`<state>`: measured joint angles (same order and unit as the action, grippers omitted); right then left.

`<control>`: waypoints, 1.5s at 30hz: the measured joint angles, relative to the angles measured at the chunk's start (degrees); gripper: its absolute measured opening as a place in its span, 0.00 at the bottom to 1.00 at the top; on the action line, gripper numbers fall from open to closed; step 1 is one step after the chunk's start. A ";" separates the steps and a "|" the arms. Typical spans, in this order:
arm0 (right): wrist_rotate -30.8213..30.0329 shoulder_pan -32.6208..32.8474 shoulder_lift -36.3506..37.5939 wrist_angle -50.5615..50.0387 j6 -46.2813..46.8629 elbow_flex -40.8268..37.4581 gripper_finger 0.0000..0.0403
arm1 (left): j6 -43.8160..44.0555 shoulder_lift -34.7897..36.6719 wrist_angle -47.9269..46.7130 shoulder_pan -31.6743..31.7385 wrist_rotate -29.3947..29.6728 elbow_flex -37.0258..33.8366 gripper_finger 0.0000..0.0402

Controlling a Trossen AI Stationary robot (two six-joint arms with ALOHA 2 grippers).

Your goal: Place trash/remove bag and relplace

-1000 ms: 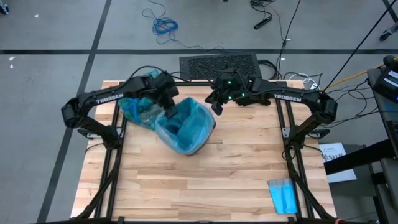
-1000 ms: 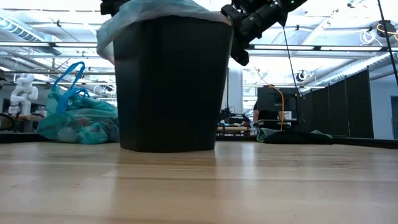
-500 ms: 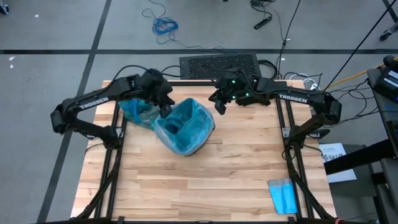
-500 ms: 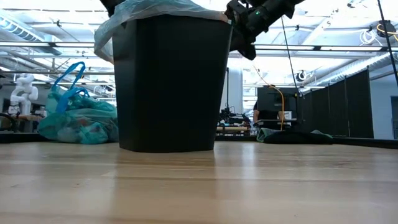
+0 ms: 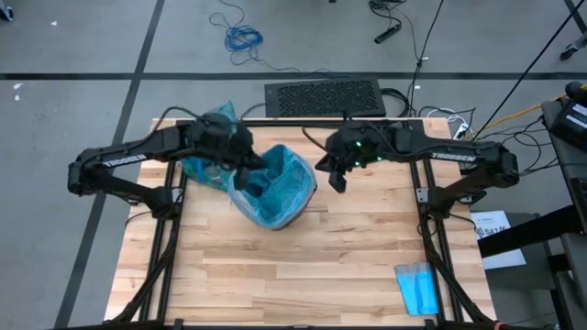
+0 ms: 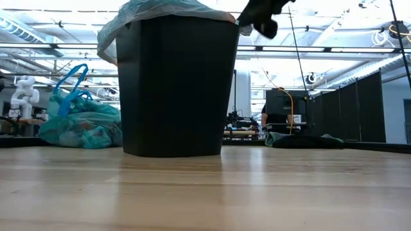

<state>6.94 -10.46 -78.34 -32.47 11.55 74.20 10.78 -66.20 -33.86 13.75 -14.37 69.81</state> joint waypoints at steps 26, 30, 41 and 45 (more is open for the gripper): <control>-9.79 9.30 2.38 8.24 18.96 -8.29 0.37 | 4.07 -16.06 5.74 -5.53 17.34 0.01 0.00; -9.38 9.48 3.15 13.29 21.47 -10.57 0.38 | 7.12 -16.12 5.06 -5.00 21.86 -0.08 0.00; -9.64 12.55 8.99 7.81 26.94 -10.56 0.39 | 6.96 -16.10 1.26 -5.02 26.54 -0.08 0.00; -15.67 17.71 9.43 5.83 31.23 -11.70 0.36 | 6.96 -16.08 1.93 -5.04 26.71 -0.08 0.00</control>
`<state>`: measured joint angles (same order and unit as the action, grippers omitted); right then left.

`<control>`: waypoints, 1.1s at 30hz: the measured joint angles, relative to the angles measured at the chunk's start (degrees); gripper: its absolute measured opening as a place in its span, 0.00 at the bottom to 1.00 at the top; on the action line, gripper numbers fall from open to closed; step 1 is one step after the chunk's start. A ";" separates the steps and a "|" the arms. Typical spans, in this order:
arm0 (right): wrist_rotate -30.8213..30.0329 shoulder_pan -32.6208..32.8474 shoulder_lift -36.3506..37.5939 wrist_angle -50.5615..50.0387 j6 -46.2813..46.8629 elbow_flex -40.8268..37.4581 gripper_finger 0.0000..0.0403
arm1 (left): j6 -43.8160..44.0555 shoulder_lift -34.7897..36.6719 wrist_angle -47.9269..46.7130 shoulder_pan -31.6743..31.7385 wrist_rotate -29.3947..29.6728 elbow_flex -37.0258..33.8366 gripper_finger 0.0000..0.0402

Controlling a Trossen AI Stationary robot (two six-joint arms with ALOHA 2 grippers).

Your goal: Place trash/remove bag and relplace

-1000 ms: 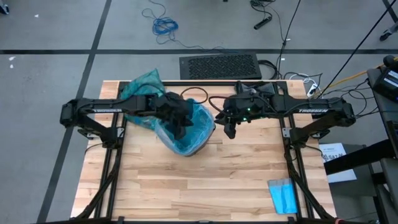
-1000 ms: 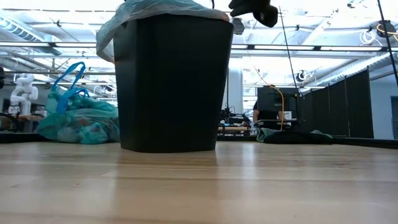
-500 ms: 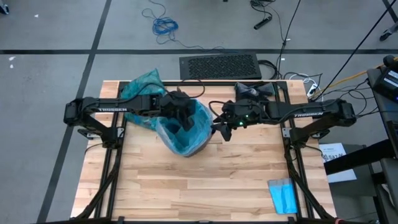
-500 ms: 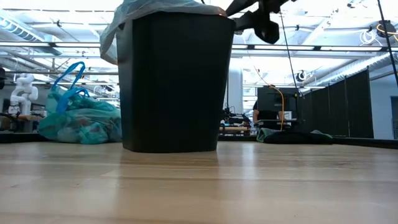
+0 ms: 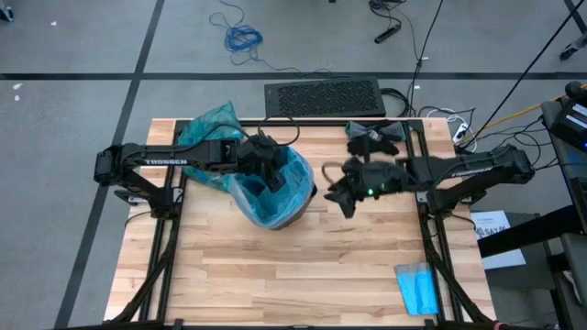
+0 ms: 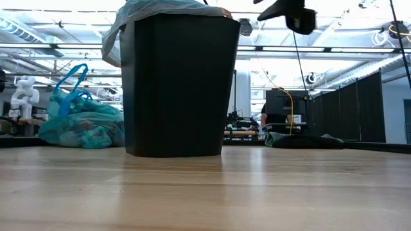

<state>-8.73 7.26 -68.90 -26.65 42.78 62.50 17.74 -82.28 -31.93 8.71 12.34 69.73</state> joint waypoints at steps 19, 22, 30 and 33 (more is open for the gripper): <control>-5.77 -2.25 -6.89 22.31 2.36 -10.58 0.00 | 4.38 0.24 2.16 -4.89 -8.10 0.00 0.00; -5.22 -6.29 -6.84 22.18 -0.96 -10.60 0.00 | 4.70 0.25 3.54 -4.80 -5.38 0.00 0.00; -0.29 -13.69 -4.31 18.29 -3.49 -10.60 0.00 | 4.45 0.28 4.24 -3.48 -3.22 0.00 0.00; -0.10 -13.96 -3.17 18.05 -4.49 -10.60 0.00 | 4.29 0.28 4.34 -3.48 -3.21 0.02 0.00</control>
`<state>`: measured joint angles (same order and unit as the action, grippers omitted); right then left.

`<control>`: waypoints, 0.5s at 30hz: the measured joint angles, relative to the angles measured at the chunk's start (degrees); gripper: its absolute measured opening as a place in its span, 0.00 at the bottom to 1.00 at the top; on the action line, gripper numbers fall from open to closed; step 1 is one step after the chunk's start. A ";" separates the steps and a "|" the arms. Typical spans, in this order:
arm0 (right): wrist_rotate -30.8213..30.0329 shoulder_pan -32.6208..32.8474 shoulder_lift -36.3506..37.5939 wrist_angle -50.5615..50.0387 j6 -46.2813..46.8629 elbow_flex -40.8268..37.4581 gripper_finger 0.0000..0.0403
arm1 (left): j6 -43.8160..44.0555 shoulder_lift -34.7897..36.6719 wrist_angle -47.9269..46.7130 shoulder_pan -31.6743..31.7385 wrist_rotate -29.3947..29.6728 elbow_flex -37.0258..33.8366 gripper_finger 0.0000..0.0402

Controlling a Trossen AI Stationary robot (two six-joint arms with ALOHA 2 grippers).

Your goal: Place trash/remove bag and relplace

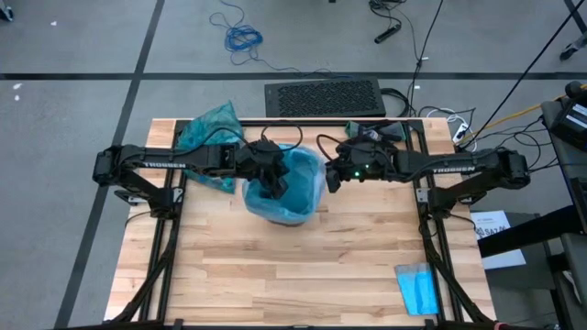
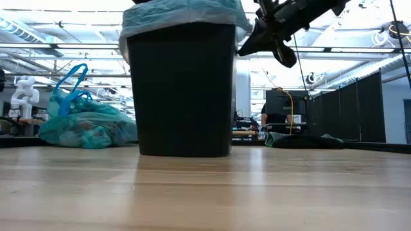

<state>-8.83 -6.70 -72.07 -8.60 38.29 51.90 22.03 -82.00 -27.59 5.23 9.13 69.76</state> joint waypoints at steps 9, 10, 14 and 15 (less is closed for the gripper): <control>0.27 0.59 2.17 -1.16 -1.42 0.00 0.02 | -0.40 -0.02 -0.54 0.02 0.11 0.00 0.00; 0.34 0.59 3.06 -1.62 -1.69 0.00 0.04 | -0.40 -0.02 -0.66 0.02 0.15 0.00 0.00; 0.14 -0.36 6.83 -5.87 -1.92 0.00 0.15 | -0.50 -0.04 -1.61 0.04 0.44 0.00 0.00; -0.03 -0.76 7.80 -7.25 -1.87 0.00 0.18 | -1.00 -0.04 -1.62 0.04 0.45 0.00 0.00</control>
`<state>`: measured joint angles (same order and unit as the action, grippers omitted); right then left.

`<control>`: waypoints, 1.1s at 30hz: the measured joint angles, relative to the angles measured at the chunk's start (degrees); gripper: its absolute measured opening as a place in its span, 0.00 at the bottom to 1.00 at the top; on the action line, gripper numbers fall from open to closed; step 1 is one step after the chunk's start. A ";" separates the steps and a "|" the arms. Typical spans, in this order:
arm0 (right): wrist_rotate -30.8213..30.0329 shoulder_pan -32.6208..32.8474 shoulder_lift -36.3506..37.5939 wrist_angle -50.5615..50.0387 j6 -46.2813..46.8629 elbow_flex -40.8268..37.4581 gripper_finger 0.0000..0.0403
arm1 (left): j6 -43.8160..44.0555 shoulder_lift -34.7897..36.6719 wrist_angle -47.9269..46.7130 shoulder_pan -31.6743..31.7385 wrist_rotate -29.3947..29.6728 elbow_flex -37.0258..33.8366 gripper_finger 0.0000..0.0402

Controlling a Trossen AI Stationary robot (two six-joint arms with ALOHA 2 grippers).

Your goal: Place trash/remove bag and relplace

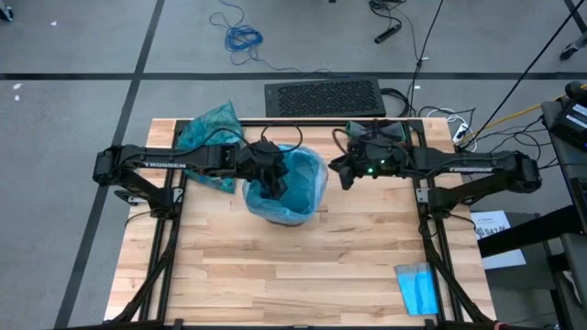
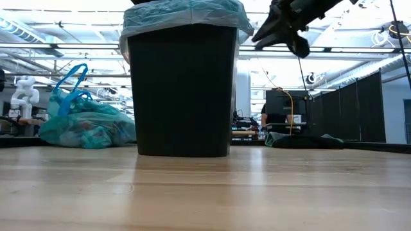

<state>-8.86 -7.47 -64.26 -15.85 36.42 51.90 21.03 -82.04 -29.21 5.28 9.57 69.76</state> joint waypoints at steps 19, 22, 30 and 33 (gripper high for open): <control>4.79 -0.67 -0.77 9.46 4.26 -2.10 0.33 | -0.77 -0.02 0.02 0.00 0.12 0.04 0.00; 4.55 -0.70 -0.90 10.13 4.80 -2.08 0.29 | -0.76 -0.02 0.01 0.00 0.12 0.04 0.00; 4.04 -1.00 -0.90 9.19 4.09 -2.08 0.02 | -0.76 -0.02 0.00 0.00 0.14 0.04 0.00; 3.23 -1.51 -0.90 8.72 3.61 -2.08 0.00 | -0.76 -0.02 0.00 0.00 0.14 0.04 0.00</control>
<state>-5.63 -8.97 -65.17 -7.13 40.03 49.82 20.27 -82.06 -29.21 5.28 9.72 69.80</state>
